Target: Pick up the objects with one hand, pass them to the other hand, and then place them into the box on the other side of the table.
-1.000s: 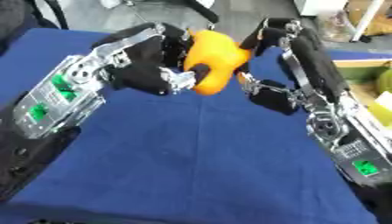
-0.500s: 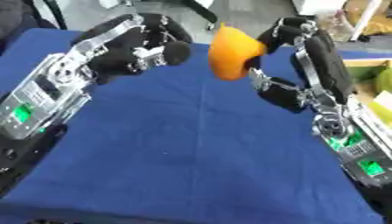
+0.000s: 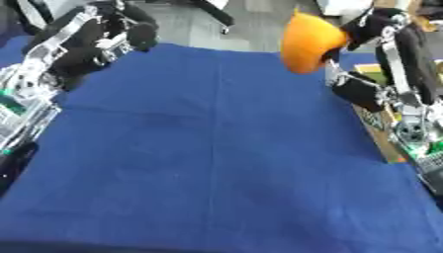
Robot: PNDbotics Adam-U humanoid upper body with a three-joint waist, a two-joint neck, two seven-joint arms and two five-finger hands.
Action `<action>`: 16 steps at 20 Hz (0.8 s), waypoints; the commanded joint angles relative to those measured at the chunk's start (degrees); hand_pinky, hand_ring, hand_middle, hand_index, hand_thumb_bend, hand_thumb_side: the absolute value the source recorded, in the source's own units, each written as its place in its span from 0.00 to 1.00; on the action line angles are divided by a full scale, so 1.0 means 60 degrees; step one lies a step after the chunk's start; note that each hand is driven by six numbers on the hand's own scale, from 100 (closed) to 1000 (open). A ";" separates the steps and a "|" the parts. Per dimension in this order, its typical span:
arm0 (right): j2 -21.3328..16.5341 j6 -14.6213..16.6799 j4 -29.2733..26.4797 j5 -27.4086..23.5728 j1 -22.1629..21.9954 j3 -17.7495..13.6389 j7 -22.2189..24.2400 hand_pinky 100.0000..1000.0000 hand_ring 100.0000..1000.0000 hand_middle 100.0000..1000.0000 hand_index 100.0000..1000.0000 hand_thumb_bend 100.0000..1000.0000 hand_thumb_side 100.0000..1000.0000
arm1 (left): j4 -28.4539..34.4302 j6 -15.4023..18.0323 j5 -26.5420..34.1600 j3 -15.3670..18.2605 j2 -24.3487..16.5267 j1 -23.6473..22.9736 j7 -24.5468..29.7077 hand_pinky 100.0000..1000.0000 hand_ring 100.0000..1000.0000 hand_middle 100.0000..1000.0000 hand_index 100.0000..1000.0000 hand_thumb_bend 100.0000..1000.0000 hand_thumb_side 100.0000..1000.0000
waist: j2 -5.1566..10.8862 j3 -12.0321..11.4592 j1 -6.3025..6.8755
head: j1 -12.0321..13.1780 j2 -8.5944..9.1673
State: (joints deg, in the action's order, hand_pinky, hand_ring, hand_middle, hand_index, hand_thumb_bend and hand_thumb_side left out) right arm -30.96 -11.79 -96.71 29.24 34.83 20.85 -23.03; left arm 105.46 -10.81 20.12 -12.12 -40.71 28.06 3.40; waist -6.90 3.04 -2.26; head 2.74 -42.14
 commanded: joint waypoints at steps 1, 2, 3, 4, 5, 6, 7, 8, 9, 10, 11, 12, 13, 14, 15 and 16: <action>-0.0544 -0.0253 0.0693 -0.0175 0.0104 -0.0725 -0.0469 0.53 0.43 0.42 0.21 0.00 0.00 | 0.0176 0.0055 0.0018 0.0333 -0.0297 -0.0045 -0.0206 0.66 0.58 0.58 0.62 0.56 0.50 | 0.0106 -0.0029 -0.0098 | -0.0422 0.0127; -0.0589 -0.0270 0.1058 -0.0187 0.0138 -0.0882 -0.0556 0.54 0.43 0.43 0.21 0.00 0.00 | 0.0219 0.0065 0.0033 0.0392 -0.0274 -0.0115 -0.0245 0.66 0.58 0.58 0.62 0.56 0.50 | 0.0109 -0.0039 -0.0097 | -0.0527 0.0127; -0.0605 -0.0254 0.1465 -0.0167 0.0204 -0.1028 -0.0605 0.54 0.44 0.43 0.22 0.00 0.00 | 0.0261 0.0077 0.0046 0.0454 -0.0245 -0.0189 -0.0283 0.66 0.58 0.57 0.62 0.56 0.50 | 0.0114 -0.0049 -0.0094 | -0.0617 0.0120; -0.0591 -0.0194 0.1915 -0.0147 0.0286 -0.1154 -0.0595 0.55 0.44 0.44 0.23 0.00 0.00 | 0.0296 0.0089 0.0060 0.0517 -0.0208 -0.0261 -0.0325 0.66 0.58 0.57 0.61 0.56 0.50 | 0.0120 -0.0059 -0.0090 | -0.0691 0.0107; -0.0561 -0.0079 0.2377 -0.0124 0.0386 -0.1265 -0.0553 0.55 0.44 0.44 0.23 0.00 0.00 | 0.0325 0.0097 0.0073 0.0569 -0.0173 -0.0325 -0.0366 0.65 0.58 0.57 0.61 0.55 0.50 | 0.0127 -0.0069 -0.0084 | -0.0745 0.0095; -0.0528 0.0011 0.2918 -0.0068 0.0509 -0.1397 -0.0528 0.56 0.45 0.45 0.23 0.00 0.00 | 0.0351 0.0107 0.0087 0.0630 -0.0120 -0.0398 -0.0412 0.65 0.57 0.57 0.61 0.55 0.50 | 0.0136 -0.0091 -0.0073 | -0.0813 0.0080; -0.0471 0.0148 0.3474 0.0017 0.0652 -0.1517 -0.0518 0.56 0.45 0.45 0.24 0.00 0.00 | 0.0380 0.0119 0.0094 0.0686 -0.0070 -0.0468 -0.0452 0.65 0.57 0.57 0.61 0.55 0.50 | 0.0143 -0.0113 -0.0061 | -0.0868 0.0067; -0.0407 0.0344 0.4083 0.0183 0.0811 -0.1652 -0.0533 0.57 0.46 0.46 0.24 0.00 0.00 | 0.0417 0.0137 0.0096 0.0752 -0.0008 -0.0546 -0.0489 0.65 0.57 0.56 0.61 0.55 0.50 | 0.0146 -0.0152 -0.0042 | -0.0943 0.0062; -0.0338 0.0540 0.4661 0.0403 0.0958 -0.1783 -0.0561 0.57 0.46 0.46 0.24 0.00 0.00 | 0.0452 0.0153 0.0097 0.0806 0.0039 -0.0609 -0.0515 0.65 0.57 0.56 0.61 0.55 0.50 | 0.0146 -0.0181 -0.0026 | -0.1000 0.0060; -0.0272 0.0688 0.5257 0.0596 0.1097 -0.1928 -0.0562 0.59 0.47 0.48 0.26 0.00 0.00 | 0.0483 0.0172 0.0099 0.0868 0.0105 -0.0677 -0.0547 0.65 0.57 0.56 0.61 0.55 0.50 | 0.0145 -0.0246 -0.0002 | -0.1088 0.0060; -0.0215 0.0882 0.5799 0.0781 0.1238 -0.2056 -0.0556 0.59 0.47 0.48 0.26 0.00 0.00 | 0.0512 0.0190 0.0095 0.0919 0.0161 -0.0734 -0.0574 0.65 0.57 0.56 0.61 0.55 0.50 | 0.0144 -0.0298 0.0018 | -0.1152 0.0061; -0.0200 0.1064 0.6311 0.0983 0.1353 -0.2177 -0.0539 0.60 0.49 0.49 0.28 0.00 0.00 | 0.0535 0.0214 0.0091 0.0982 0.0247 -0.0810 -0.0606 0.65 0.57 0.56 0.61 0.54 0.50 | 0.0149 -0.0386 0.0049 | -0.1242 0.0056; -0.0204 0.1219 0.6798 0.1237 0.1455 -0.2296 -0.0497 0.61 0.50 0.50 0.30 0.00 0.00 | 0.0553 0.0245 0.0079 0.1050 0.0343 -0.0901 -0.0632 0.65 0.57 0.56 0.61 0.54 0.51 | 0.0155 -0.0474 0.0078 | -0.1319 0.0048; -0.0213 0.1345 0.7216 0.1508 0.1523 -0.2393 -0.0421 0.63 0.53 0.54 0.40 0.00 0.00 | 0.0560 0.0273 0.0065 0.1117 0.0426 -0.0994 -0.0652 0.65 0.57 0.56 0.61 0.54 0.51 | 0.0159 -0.0550 0.0101 | -0.1385 0.0046; -0.0230 0.1436 0.7584 0.1802 0.1575 -0.2482 -0.0280 0.63 0.53 0.54 0.41 0.00 0.01 | 0.0564 0.0306 0.0049 0.1193 0.0509 -0.1101 -0.0663 0.65 0.57 0.56 0.61 0.54 0.51 | 0.0167 -0.0621 0.0124 | -0.1447 0.0040; -0.0247 0.1468 0.7898 0.2061 0.1595 -0.2579 -0.0114 0.66 0.56 0.57 0.53 0.04 0.09 | 0.0560 0.0339 0.0032 0.1283 0.0591 -0.1222 -0.0682 0.65 0.57 0.56 0.61 0.54 0.51 | 0.0176 -0.0685 0.0149 | -0.1502 0.0023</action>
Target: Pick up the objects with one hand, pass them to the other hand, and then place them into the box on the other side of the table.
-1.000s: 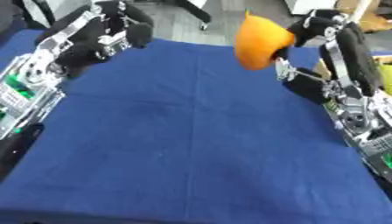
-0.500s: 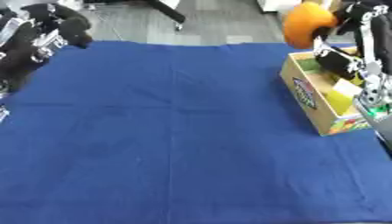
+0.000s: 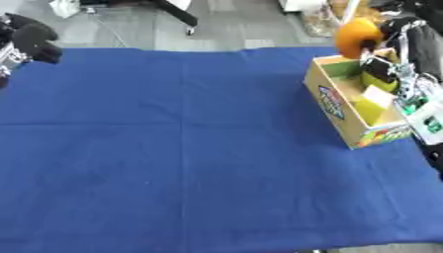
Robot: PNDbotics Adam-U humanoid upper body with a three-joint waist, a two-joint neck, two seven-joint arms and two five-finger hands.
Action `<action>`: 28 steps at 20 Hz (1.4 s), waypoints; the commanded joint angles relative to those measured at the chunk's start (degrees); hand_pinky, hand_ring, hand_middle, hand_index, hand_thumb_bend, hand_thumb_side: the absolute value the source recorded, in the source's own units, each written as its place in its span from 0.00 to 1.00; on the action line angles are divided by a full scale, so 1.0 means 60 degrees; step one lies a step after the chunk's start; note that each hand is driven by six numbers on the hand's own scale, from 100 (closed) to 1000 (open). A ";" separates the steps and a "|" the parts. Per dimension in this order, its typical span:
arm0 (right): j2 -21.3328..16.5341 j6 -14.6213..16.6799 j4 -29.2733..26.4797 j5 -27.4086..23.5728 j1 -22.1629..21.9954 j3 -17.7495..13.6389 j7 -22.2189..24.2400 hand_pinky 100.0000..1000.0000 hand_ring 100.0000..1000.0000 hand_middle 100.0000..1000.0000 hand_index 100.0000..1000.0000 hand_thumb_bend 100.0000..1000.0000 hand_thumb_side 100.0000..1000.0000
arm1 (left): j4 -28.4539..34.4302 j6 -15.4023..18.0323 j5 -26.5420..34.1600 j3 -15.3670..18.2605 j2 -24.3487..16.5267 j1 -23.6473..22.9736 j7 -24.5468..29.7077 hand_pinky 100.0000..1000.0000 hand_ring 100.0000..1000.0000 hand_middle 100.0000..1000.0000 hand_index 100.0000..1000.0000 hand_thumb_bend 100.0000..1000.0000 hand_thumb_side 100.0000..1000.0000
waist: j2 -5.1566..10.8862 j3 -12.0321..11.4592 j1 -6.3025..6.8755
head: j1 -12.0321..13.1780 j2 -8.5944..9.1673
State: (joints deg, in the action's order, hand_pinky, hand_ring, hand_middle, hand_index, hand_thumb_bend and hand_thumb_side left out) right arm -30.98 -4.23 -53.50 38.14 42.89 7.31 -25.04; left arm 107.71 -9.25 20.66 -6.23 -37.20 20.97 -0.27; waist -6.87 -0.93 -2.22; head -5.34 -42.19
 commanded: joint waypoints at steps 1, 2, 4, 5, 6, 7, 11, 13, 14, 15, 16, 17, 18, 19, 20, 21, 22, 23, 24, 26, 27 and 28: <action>-0.0256 0.0183 0.0938 0.0791 0.0263 -0.0414 0.0390 0.66 0.57 0.58 0.56 0.06 0.11 | 0.0185 0.0114 -0.0075 0.0397 0.0084 -0.0164 -0.0100 0.65 0.57 0.56 0.61 0.54 0.51 | 0.0184 -0.0069 0.0166 | -0.0191 0.0007; -0.0265 0.0132 0.1099 0.0950 0.0258 -0.0495 0.0526 0.67 0.58 0.61 0.64 0.16 0.19 | 0.0185 0.0141 -0.0107 0.0489 0.0147 -0.0278 -0.0136 0.65 0.57 0.56 0.61 0.54 0.51 | 0.0196 -0.0098 0.0184 | -0.0224 -0.0013; -0.0290 -0.0071 0.1273 0.1128 0.0185 -0.0633 0.0751 0.68 0.60 0.64 0.72 0.34 0.32 | 0.0193 0.0224 -0.0130 0.0690 0.0303 -0.0520 -0.0252 0.65 0.57 0.56 0.61 0.54 0.51 | 0.0229 -0.0136 0.0219 | -0.0287 -0.0051; -0.0311 -0.0172 0.1274 0.1138 0.0123 -0.0689 0.0839 0.69 0.62 0.66 0.76 0.44 0.38 | 0.0193 0.0260 -0.0144 0.0776 0.0378 -0.0628 -0.0313 0.65 0.57 0.57 0.61 0.54 0.51 | 0.0249 -0.0147 0.0234 | -0.0303 -0.0070; -0.0342 -0.0245 0.1219 0.1091 0.0040 -0.0736 0.0946 0.70 0.64 0.69 0.79 0.49 0.41 | 0.0192 0.0291 -0.0169 0.0856 0.0455 -0.0733 -0.0368 0.65 0.57 0.57 0.61 0.54 0.51 | 0.0269 -0.0157 0.0249 | -0.0313 -0.0091; -0.0388 -0.0291 0.1115 0.1000 -0.0051 -0.0774 0.1066 0.71 0.65 0.70 0.81 0.51 0.44 | 0.0196 0.0320 -0.0200 0.0926 0.0524 -0.0826 -0.0415 0.65 0.57 0.57 0.62 0.54 0.51 | 0.0286 -0.0163 0.0258 | -0.0318 -0.0106; -0.0635 -0.0340 0.0126 0.0383 -0.0582 -0.1003 0.1171 0.73 0.71 0.77 0.84 0.53 0.51 | 0.0245 0.0470 -0.0447 0.1224 0.0743 -0.1141 -0.0567 0.66 0.59 0.59 0.63 0.54 0.52 | 0.0345 -0.0164 0.0261 | -0.0277 -0.0171; -0.0702 -0.0379 -0.0788 -0.0155 -0.1019 -0.1192 0.0702 0.72 0.71 0.76 0.82 0.48 0.48 | 0.0272 0.0559 -0.0639 0.1369 0.0849 -0.1271 -0.0611 0.66 0.60 0.60 0.64 0.54 0.52 | 0.0361 -0.0166 0.0251 | -0.0232 -0.0156; -0.0713 -0.0385 -0.1299 -0.0475 -0.1264 -0.1265 0.0404 0.72 0.70 0.76 0.80 0.42 0.44 | 0.0280 0.0594 -0.0728 0.1429 0.0900 -0.1320 -0.0637 0.66 0.60 0.60 0.64 0.55 0.51 | 0.0364 -0.0169 0.0243 | -0.0219 -0.0160; -0.0699 -0.0373 -0.1901 -0.0832 -0.1569 -0.1355 0.0073 0.72 0.70 0.76 0.79 0.38 0.41 | 0.0285 0.0629 -0.0815 0.1491 0.0960 -0.1375 -0.0669 0.66 0.60 0.60 0.64 0.54 0.52 | 0.0365 -0.0165 0.0230 | -0.0203 -0.0177; -0.0670 -0.0395 -0.2494 -0.1154 -0.1872 -0.1444 -0.0256 0.72 0.70 0.76 0.78 0.35 0.39 | 0.0286 0.0657 -0.0888 0.1551 0.1019 -0.1427 -0.0706 0.66 0.60 0.61 0.64 0.54 0.51 | 0.0367 -0.0159 0.0214 | -0.0181 -0.0190; -0.0595 -0.0392 -0.3105 -0.1478 -0.2164 -0.1519 -0.0564 0.72 0.70 0.76 0.77 0.31 0.37 | 0.0287 0.0686 -0.0951 0.1614 0.1079 -0.1476 -0.0754 0.66 0.60 0.60 0.64 0.54 0.51 | 0.0366 -0.0147 0.0193 | -0.0155 -0.0183; -0.0527 -0.0375 -0.3627 -0.1790 -0.2411 -0.1564 -0.0797 0.71 0.69 0.75 0.76 0.26 0.35 | 0.0289 0.0710 -0.0999 0.1664 0.1125 -0.1514 -0.0796 0.66 0.60 0.60 0.64 0.54 0.51 | 0.0365 -0.0134 0.0176 | -0.0130 -0.0175; -0.0397 -0.0265 -0.4205 -0.2143 -0.2679 -0.1633 -0.1033 0.71 0.68 0.74 0.76 0.23 0.34 | 0.0285 0.0731 -0.1039 0.1728 0.1189 -0.1553 -0.0855 0.66 0.60 0.60 0.64 0.54 0.51 | 0.0362 -0.0102 0.0154 | -0.0077 -0.0177; -0.0265 -0.0120 -0.4762 -0.2473 -0.2942 -0.1709 -0.1258 0.70 0.67 0.74 0.75 0.21 0.34 | 0.0279 0.0745 -0.1067 0.1780 0.1250 -0.1574 -0.0913 0.66 0.60 0.60 0.64 0.54 0.51 | 0.0359 -0.0074 0.0138 | -0.0028 -0.0176; -0.0109 0.0053 -0.5323 -0.2756 -0.3204 -0.1799 -0.1493 0.70 0.66 0.73 0.75 0.19 0.33 | 0.0280 0.0759 -0.1101 0.1825 0.1313 -0.1587 -0.0965 0.66 0.60 0.60 0.64 0.54 0.51 | 0.0356 -0.0046 0.0125 | 0.0023 -0.0154; 0.0023 0.0184 -0.5777 -0.2967 -0.3422 -0.1864 -0.1689 0.69 0.65 0.71 0.74 0.17 0.32 | 0.0284 0.0769 -0.1134 0.1855 0.1362 -0.1599 -0.1005 0.66 0.60 0.59 0.64 0.54 0.51 | 0.0351 -0.0028 0.0116 | 0.0065 -0.0129; 0.0214 0.0346 -0.6266 -0.3139 -0.3657 -0.1920 -0.1893 0.68 0.65 0.71 0.74 0.16 0.32 | 0.0290 0.0775 -0.1168 0.1890 0.1425 -0.1615 -0.1046 0.66 0.60 0.59 0.64 0.54 0.51 | 0.0339 -0.0010 0.0108 | 0.0127 -0.0093; 0.0401 0.0496 -0.6711 -0.3269 -0.3881 -0.1945 -0.2051 0.68 0.64 0.70 0.73 0.14 0.32 | 0.0294 0.0777 -0.1209 0.1926 0.1493 -0.1626 -0.1089 0.66 0.59 0.59 0.64 0.54 0.51 | 0.0329 0.0010 0.0103 | 0.0194 -0.0079; 0.0761 0.0768 -0.7470 -0.3436 -0.4294 -0.1915 -0.2266 0.67 0.63 0.70 0.73 0.12 0.32 | 0.0309 0.0788 -0.1321 0.2013 0.1664 -0.1630 -0.1225 0.66 0.59 0.58 0.63 0.53 0.50 | 0.0310 0.0051 0.0104 | 0.0347 -0.0059; 0.0926 0.0898 -0.7791 -0.3473 -0.4472 -0.1876 -0.2313 0.67 0.63 0.69 0.73 0.11 0.32 | 0.0330 0.0801 -0.1400 0.2048 0.1747 -0.1618 -0.1302 0.66 0.59 0.58 0.63 0.53 0.50 | 0.0299 0.0066 0.0106 | 0.0417 -0.0044; 0.1060 0.0997 -0.8042 -0.3485 -0.4617 -0.1834 -0.2336 0.67 0.63 0.69 0.73 0.10 0.32 | 0.0354 0.0810 -0.1491 0.2071 0.1820 -0.1614 -0.1364 0.66 0.59 0.58 0.63 0.53 0.50 | 0.0292 0.0077 0.0106 | 0.0473 -0.0038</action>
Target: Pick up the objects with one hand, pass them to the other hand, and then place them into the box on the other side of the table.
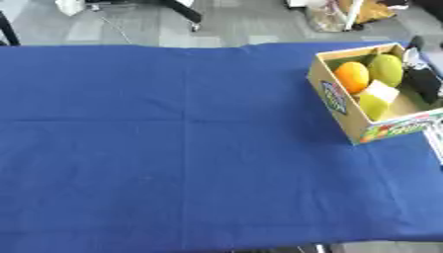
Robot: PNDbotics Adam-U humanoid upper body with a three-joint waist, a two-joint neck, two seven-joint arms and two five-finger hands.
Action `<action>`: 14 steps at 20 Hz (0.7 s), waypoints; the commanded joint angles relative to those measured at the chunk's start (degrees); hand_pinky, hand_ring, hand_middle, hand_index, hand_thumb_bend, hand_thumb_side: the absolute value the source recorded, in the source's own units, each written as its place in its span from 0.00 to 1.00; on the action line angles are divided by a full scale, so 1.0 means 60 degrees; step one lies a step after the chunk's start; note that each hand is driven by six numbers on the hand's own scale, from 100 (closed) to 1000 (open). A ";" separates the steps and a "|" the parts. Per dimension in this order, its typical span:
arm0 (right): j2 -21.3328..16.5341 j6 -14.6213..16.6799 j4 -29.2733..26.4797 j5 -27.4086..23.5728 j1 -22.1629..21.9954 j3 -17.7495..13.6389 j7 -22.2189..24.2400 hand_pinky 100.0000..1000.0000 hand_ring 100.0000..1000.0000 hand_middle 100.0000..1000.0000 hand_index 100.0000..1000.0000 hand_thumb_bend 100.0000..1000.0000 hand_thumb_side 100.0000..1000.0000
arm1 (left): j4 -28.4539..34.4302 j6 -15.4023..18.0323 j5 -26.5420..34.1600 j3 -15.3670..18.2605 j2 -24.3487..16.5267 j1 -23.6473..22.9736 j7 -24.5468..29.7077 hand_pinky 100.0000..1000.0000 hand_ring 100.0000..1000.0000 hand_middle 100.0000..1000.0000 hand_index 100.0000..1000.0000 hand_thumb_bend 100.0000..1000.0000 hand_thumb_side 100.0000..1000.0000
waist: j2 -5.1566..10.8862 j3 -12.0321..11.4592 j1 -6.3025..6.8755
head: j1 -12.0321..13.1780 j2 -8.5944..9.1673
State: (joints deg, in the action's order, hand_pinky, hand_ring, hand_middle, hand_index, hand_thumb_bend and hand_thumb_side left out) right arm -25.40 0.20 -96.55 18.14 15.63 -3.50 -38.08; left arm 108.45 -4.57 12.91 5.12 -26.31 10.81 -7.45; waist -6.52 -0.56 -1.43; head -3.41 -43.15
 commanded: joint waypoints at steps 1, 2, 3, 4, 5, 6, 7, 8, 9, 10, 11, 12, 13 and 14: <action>0.0321 0.0391 -0.1106 -0.0111 -0.0247 0.0032 -0.0135 0.67 0.63 0.69 0.72 0.08 0.31 | 0.0253 0.0030 -0.0298 0.0214 0.0120 0.0065 -0.0237 0.65 0.58 0.58 0.63 0.53 0.50 | 0.0230 0.0021 -0.0026 | 0.0215 0.0110; 0.0490 0.0501 -0.1284 -0.0061 -0.0394 0.0080 -0.0102 0.66 0.62 0.68 0.72 0.07 0.30 | 0.0278 0.0030 -0.0392 0.0243 0.0216 0.0047 -0.0307 0.65 0.58 0.58 0.63 0.53 0.49 | 0.0230 0.0026 -0.0024 | 0.0259 0.0103; 0.0676 0.0598 -0.1437 -0.0029 -0.0534 0.0126 -0.0096 0.66 0.61 0.67 0.72 0.10 0.29 | 0.0326 0.0038 -0.0505 0.0278 0.0315 0.0036 -0.0395 0.65 0.58 0.57 0.63 0.52 0.49 | 0.0223 0.0037 -0.0018 | 0.0302 0.0119; 0.0815 0.0672 -0.1555 -0.0024 -0.0637 0.0169 -0.0116 0.66 0.61 0.67 0.72 0.04 0.30 | 0.0384 0.0044 -0.0620 0.0299 0.0393 0.0043 -0.0482 0.65 0.58 0.57 0.63 0.52 0.48 | 0.0217 0.0046 -0.0014 | 0.0333 0.0135; 0.0954 0.0739 -0.1650 -0.0029 -0.0740 0.0211 -0.0159 0.65 0.60 0.66 0.71 0.03 0.29 | 0.0458 0.0038 -0.0766 0.0321 0.0484 0.0089 -0.0600 0.65 0.58 0.57 0.62 0.51 0.47 | 0.0216 0.0048 -0.0012 | 0.0373 0.0126; 0.1065 0.0795 -0.1716 -0.0037 -0.0835 0.0252 -0.0209 0.65 0.60 0.66 0.71 0.03 0.29 | 0.0540 0.0009 -0.0925 0.0313 0.0585 0.0148 -0.0727 0.65 0.57 0.57 0.62 0.51 0.46 | 0.0223 0.0044 -0.0009 | 0.0415 0.0107; 0.1158 0.0849 -0.1764 -0.0041 -0.0929 0.0296 -0.0242 0.65 0.60 0.66 0.71 0.03 0.29 | 0.0680 -0.0005 -0.1125 0.0287 0.0690 0.0261 -0.0850 0.65 0.57 0.57 0.63 0.50 0.44 | 0.0238 0.0037 0.0001 | 0.0486 0.0088; 0.1219 0.0894 -0.1803 -0.0036 -0.0999 0.0329 -0.0265 0.65 0.60 0.66 0.71 0.03 0.29 | 0.0828 -0.0036 -0.1346 0.0241 0.0773 0.0367 -0.0958 0.65 0.57 0.57 0.63 0.50 0.44 | 0.0249 0.0030 0.0010 | 0.0541 0.0079; 0.1249 0.0934 -0.1839 -0.0018 -0.1063 0.0360 -0.0279 0.65 0.59 0.65 0.71 0.02 0.29 | 0.0928 -0.0043 -0.1657 0.0192 0.0812 0.0601 -0.1122 0.65 0.57 0.56 0.63 0.48 0.39 | 0.0275 0.0024 0.0022 | 0.0625 0.0051; 0.1268 0.0964 -0.1868 0.0014 -0.1118 0.0382 -0.0281 0.65 0.59 0.65 0.71 0.02 0.29 | 0.0977 -0.0031 -0.2006 0.0105 0.0837 0.0854 -0.1309 0.66 0.57 0.56 0.63 0.48 0.38 | 0.0297 0.0014 0.0031 | 0.0691 0.0022; 0.1300 0.0975 -0.1872 0.0030 -0.1194 0.0397 -0.0288 0.65 0.59 0.65 0.71 0.02 0.29 | 0.1001 -0.0006 -0.2363 -0.0014 0.0835 0.1185 -0.1513 0.66 0.57 0.56 0.64 0.47 0.34 | 0.0335 -0.0005 0.0042 | 0.0769 -0.0010; 0.1330 0.0982 -0.1863 0.0032 -0.1264 0.0410 -0.0299 0.65 0.59 0.65 0.70 0.02 0.29 | 0.1013 -0.0009 -0.2705 -0.0150 0.0830 0.1495 -0.1735 0.66 0.58 0.56 0.65 0.46 0.30 | 0.0369 -0.0024 0.0055 | 0.0839 -0.0034; 0.1352 0.0987 -0.1845 0.0028 -0.1335 0.0418 -0.0316 0.65 0.59 0.65 0.70 0.02 0.29 | 0.1018 -0.0016 -0.3036 -0.0309 0.0817 0.1829 -0.1959 0.66 0.58 0.57 0.66 0.47 0.29 | 0.0405 -0.0046 0.0072 | 0.0921 -0.0064; 0.1359 0.0992 -0.1827 0.0025 -0.1397 0.0420 -0.0334 0.65 0.59 0.65 0.70 0.02 0.29 | 0.1021 -0.0036 -0.3351 -0.0467 0.0811 0.2154 -0.2171 0.66 0.58 0.57 0.67 0.47 0.27 | 0.0438 -0.0068 0.0091 | 0.1000 -0.0094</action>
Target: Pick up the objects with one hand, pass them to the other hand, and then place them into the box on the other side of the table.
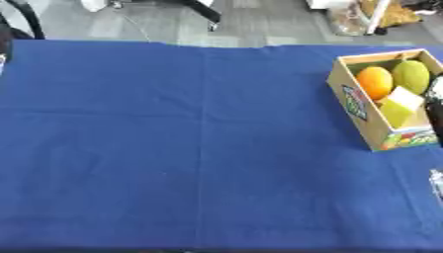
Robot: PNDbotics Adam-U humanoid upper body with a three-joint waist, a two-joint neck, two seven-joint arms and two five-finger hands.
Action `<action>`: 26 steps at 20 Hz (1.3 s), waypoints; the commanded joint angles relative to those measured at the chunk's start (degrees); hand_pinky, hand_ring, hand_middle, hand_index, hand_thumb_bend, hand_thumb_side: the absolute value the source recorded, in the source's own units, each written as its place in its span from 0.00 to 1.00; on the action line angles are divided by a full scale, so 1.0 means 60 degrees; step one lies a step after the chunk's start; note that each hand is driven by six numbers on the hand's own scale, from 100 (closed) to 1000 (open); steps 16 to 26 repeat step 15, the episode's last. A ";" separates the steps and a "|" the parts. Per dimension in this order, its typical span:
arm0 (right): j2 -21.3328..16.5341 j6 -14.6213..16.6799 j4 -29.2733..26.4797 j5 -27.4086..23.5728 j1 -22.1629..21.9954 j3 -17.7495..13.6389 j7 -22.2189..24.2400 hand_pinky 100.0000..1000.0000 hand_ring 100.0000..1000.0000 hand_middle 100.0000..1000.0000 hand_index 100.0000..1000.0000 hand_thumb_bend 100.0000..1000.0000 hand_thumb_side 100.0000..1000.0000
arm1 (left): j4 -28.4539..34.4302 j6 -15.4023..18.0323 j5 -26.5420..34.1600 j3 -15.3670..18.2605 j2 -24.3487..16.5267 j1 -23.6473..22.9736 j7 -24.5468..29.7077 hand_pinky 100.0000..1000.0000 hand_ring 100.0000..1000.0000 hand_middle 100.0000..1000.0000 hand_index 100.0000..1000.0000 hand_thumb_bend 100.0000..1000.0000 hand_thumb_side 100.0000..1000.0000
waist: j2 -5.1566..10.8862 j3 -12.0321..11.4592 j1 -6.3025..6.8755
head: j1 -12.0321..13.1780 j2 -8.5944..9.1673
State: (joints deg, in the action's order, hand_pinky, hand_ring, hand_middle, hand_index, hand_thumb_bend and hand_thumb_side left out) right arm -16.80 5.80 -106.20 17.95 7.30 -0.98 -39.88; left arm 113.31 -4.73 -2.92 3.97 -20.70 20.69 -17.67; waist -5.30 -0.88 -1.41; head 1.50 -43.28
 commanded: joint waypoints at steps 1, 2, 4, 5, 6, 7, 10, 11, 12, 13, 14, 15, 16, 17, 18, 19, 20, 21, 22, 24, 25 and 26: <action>-0.0076 0.0060 -0.0200 0.0062 -0.0061 -0.0004 -0.0049 0.65 0.59 0.65 0.70 0.01 0.29 | 0.0213 -0.0034 -0.0985 -0.0437 -0.0114 0.0841 -0.0663 0.67 0.58 0.58 0.67 0.47 0.25 | 0.0270 -0.0028 0.0107 | 0.0272 -0.0105; -0.0074 0.0058 -0.0181 0.0069 -0.0114 -0.0015 -0.0071 0.65 0.58 0.65 0.70 0.01 0.29 | 0.0214 -0.0070 -0.1226 -0.0623 -0.0084 0.1186 -0.0826 0.67 0.59 0.58 0.68 0.48 0.24 | 0.0301 -0.0045 0.0122 | 0.0354 -0.0123; -0.0065 0.0053 -0.0149 0.0079 -0.0197 -0.0032 -0.0119 0.65 0.58 0.64 0.70 0.01 0.29 | 0.0214 -0.0125 -0.1601 -0.0981 -0.0017 0.1791 -0.0969 0.68 0.60 0.59 0.68 0.50 0.23 | 0.0354 -0.0075 0.0147 | 0.0534 -0.0136; -0.0063 0.0051 -0.0133 0.0088 -0.0228 -0.0036 -0.0134 0.65 0.58 0.64 0.70 0.01 0.30 | 0.0214 -0.0119 -0.1760 -0.1122 0.0006 0.2077 -0.0985 0.69 0.61 0.60 0.69 0.53 0.23 | 0.0379 -0.0082 0.0158 | 0.0641 -0.0138; -0.0063 0.0047 -0.0119 0.0097 -0.0252 -0.0038 -0.0140 0.65 0.58 0.64 0.70 0.01 0.30 | 0.0214 -0.0111 -0.1892 -0.1233 0.0033 0.2315 -0.1004 0.69 0.61 0.61 0.70 0.54 0.23 | 0.0396 -0.0088 0.0167 | 0.0722 -0.0139; -0.0062 0.0042 -0.0105 0.0101 -0.0272 -0.0040 -0.0144 0.64 0.58 0.64 0.70 0.01 0.30 | 0.0214 -0.0104 -0.1989 -0.1308 0.0062 0.2514 -0.1045 0.69 0.61 0.61 0.70 0.56 0.22 | 0.0412 -0.0092 0.0174 | 0.0780 -0.0139; -0.0048 0.0024 -0.0055 0.0100 -0.0320 -0.0039 -0.0145 0.64 0.57 0.63 0.70 0.01 0.30 | 0.0214 -0.0064 -0.2200 -0.1466 0.0157 0.2931 -0.1189 0.70 0.62 0.62 0.72 0.60 0.23 | 0.0435 -0.0117 0.0183 | 0.0865 -0.0140; -0.0040 0.0024 -0.0041 0.0104 -0.0330 -0.0039 -0.0145 0.64 0.57 0.63 0.70 0.01 0.30 | 0.0214 -0.0051 -0.2210 -0.1524 0.0192 0.3012 -0.1169 0.70 0.62 0.62 0.72 0.60 0.23 | 0.0440 -0.0119 0.0185 | 0.0909 -0.0140; -0.0033 0.0024 -0.0028 0.0112 -0.0337 -0.0042 -0.0150 0.64 0.57 0.63 0.70 0.01 0.30 | 0.0214 -0.0058 -0.2207 -0.1570 0.0212 0.3064 -0.1123 0.71 0.62 0.62 0.72 0.59 0.23 | 0.0443 -0.0119 0.0187 | 0.0942 -0.0140; -0.0026 0.0021 -0.0015 0.0116 -0.0344 -0.0045 -0.0157 0.64 0.57 0.63 0.69 0.01 0.30 | 0.0214 -0.0075 -0.2215 -0.1604 0.0223 0.3100 -0.1072 0.71 0.62 0.62 0.72 0.59 0.23 | 0.0446 -0.0121 0.0187 | 0.0966 -0.0140; -0.0021 0.0018 -0.0004 0.0117 -0.0353 -0.0049 -0.0168 0.64 0.57 0.63 0.69 0.01 0.30 | 0.0214 -0.0107 -0.2235 -0.1641 0.0231 0.3133 -0.1013 0.71 0.62 0.62 0.72 0.59 0.23 | 0.0449 -0.0125 0.0186 | 0.0993 -0.0140; -0.0018 0.0017 0.0005 0.0120 -0.0361 -0.0050 -0.0175 0.64 0.57 0.63 0.69 0.01 0.30 | 0.0214 -0.0145 -0.2268 -0.1666 0.0237 0.3166 -0.0961 0.71 0.62 0.63 0.72 0.58 0.23 | 0.0453 -0.0127 0.0185 | 0.1024 -0.0140; -0.0018 0.0017 0.0005 0.0120 -0.0361 -0.0050 -0.0175 0.64 0.57 0.63 0.69 0.01 0.30 | 0.0214 -0.0145 -0.2268 -0.1666 0.0237 0.3166 -0.0961 0.71 0.62 0.63 0.72 0.58 0.23 | 0.0453 -0.0127 0.0185 | 0.1024 -0.0140; -0.0018 0.0017 0.0005 0.0120 -0.0361 -0.0050 -0.0175 0.64 0.57 0.63 0.69 0.01 0.30 | 0.0214 -0.0145 -0.2268 -0.1666 0.0237 0.3166 -0.0961 0.71 0.62 0.63 0.72 0.58 0.23 | 0.0453 -0.0127 0.0185 | 0.1024 -0.0140; -0.0018 0.0017 0.0005 0.0120 -0.0361 -0.0050 -0.0175 0.64 0.57 0.63 0.69 0.01 0.30 | 0.0214 -0.0145 -0.2268 -0.1666 0.0237 0.3166 -0.0961 0.71 0.62 0.63 0.72 0.58 0.23 | 0.0453 -0.0127 0.0185 | 0.1024 -0.0140; -0.0018 0.0017 0.0005 0.0120 -0.0361 -0.0050 -0.0175 0.64 0.57 0.63 0.69 0.01 0.30 | 0.0214 -0.0145 -0.2268 -0.1666 0.0237 0.3166 -0.0961 0.71 0.62 0.63 0.72 0.58 0.23 | 0.0453 -0.0127 0.0185 | 0.1024 -0.0140; -0.0018 0.0017 0.0005 0.0120 -0.0361 -0.0050 -0.0175 0.64 0.57 0.63 0.69 0.01 0.30 | 0.0214 -0.0145 -0.2268 -0.1666 0.0237 0.3166 -0.0961 0.71 0.62 0.63 0.72 0.58 0.23 | 0.0453 -0.0127 0.0185 | 0.1024 -0.0140; -0.0018 0.0017 0.0005 0.0120 -0.0361 -0.0050 -0.0175 0.64 0.57 0.63 0.69 0.01 0.30 | 0.0214 -0.0145 -0.2268 -0.1666 0.0237 0.3166 -0.0961 0.71 0.62 0.63 0.72 0.58 0.23 | 0.0453 -0.0127 0.0185 | 0.1024 -0.0140; -0.0018 0.0017 0.0005 0.0120 -0.0361 -0.0050 -0.0175 0.64 0.57 0.63 0.69 0.01 0.30 | 0.0214 -0.0145 -0.2268 -0.1666 0.0237 0.3166 -0.0961 0.71 0.62 0.63 0.72 0.58 0.23 | 0.0453 -0.0127 0.0185 | 0.1024 -0.0140; -0.0018 0.0017 0.0005 0.0120 -0.0361 -0.0050 -0.0175 0.64 0.57 0.63 0.69 0.01 0.30 | 0.0214 -0.0145 -0.2268 -0.1666 0.0237 0.3166 -0.0961 0.71 0.62 0.63 0.72 0.58 0.23 | 0.0453 -0.0127 0.0185 | 0.1024 -0.0140; -0.0018 0.0017 0.0005 0.0120 -0.0361 -0.0050 -0.0175 0.64 0.57 0.63 0.69 0.01 0.30 | 0.0214 -0.0145 -0.2268 -0.1666 0.0237 0.3166 -0.0961 0.71 0.62 0.63 0.72 0.58 0.23 | 0.0453 -0.0127 0.0185 | 0.1024 -0.0140; -0.0018 0.0017 0.0005 0.0120 -0.0361 -0.0050 -0.0175 0.64 0.57 0.63 0.69 0.01 0.30 | 0.0214 -0.0145 -0.2268 -0.1666 0.0237 0.3166 -0.0961 0.71 0.62 0.63 0.72 0.58 0.23 | 0.0453 -0.0127 0.0185 | 0.1024 -0.0140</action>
